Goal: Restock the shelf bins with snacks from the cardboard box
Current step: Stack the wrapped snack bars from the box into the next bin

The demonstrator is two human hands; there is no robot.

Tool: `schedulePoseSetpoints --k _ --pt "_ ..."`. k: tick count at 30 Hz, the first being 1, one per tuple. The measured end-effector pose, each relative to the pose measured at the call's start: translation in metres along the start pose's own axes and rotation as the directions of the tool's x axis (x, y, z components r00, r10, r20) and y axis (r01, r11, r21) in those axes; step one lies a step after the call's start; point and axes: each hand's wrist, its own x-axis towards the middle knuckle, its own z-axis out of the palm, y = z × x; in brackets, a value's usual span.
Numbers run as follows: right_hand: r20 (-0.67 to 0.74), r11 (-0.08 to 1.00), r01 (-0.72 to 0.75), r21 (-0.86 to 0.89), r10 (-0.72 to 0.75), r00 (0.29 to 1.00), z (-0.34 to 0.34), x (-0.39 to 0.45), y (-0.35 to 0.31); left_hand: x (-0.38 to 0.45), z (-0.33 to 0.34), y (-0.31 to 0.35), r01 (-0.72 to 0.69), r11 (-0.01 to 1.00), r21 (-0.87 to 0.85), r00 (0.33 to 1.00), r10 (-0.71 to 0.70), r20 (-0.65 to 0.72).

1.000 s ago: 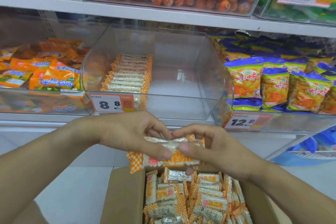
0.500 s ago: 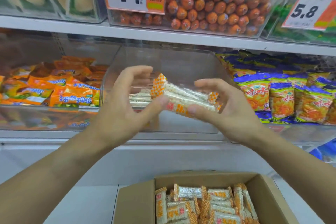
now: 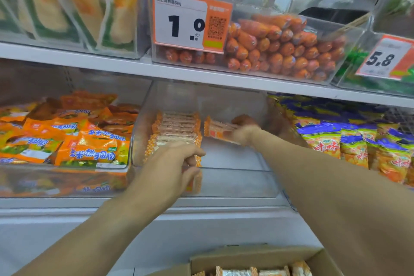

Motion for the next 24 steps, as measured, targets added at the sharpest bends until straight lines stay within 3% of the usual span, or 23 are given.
schedulePoseSetpoints --k 1,6,9,14,19,21,24 --pt "-0.026 0.979 -0.009 -0.204 0.004 1.000 0.006 0.000 -0.001 0.002 0.001 0.000 0.023 1.000 -0.001 1.000 -0.023 0.008" --pt "-0.124 0.833 0.100 -0.544 -0.197 0.972 0.022 0.026 0.004 0.009 -0.001 -0.001 0.054 0.998 0.045 0.995 -0.058 0.085" --pt "-0.129 0.799 0.152 -0.582 -0.275 0.953 0.029 0.036 0.008 0.009 -0.001 -0.005 0.065 0.997 0.033 0.993 -0.068 0.094" --pt "-0.263 0.814 0.042 -0.579 -0.235 0.936 0.033 0.046 0.021 0.010 -0.002 -0.004 0.086 0.996 0.026 0.988 -0.089 0.124" --pt "-0.181 0.897 0.114 -0.427 -0.208 0.961 0.035 0.056 0.026 0.010 -0.002 -0.002 0.096 0.995 0.020 0.986 -0.097 0.135" --pt "-0.215 0.917 0.129 -0.378 -0.223 0.951 0.036 0.059 0.028 0.010 -0.003 -0.001 0.101 0.995 0.021 0.985 -0.103 0.141" --pt "-0.244 0.847 0.117 -0.519 -0.278 0.929 0.033 0.056 0.028 0.010 -0.003 -0.001 0.106 0.994 0.027 0.984 -0.109 0.144"
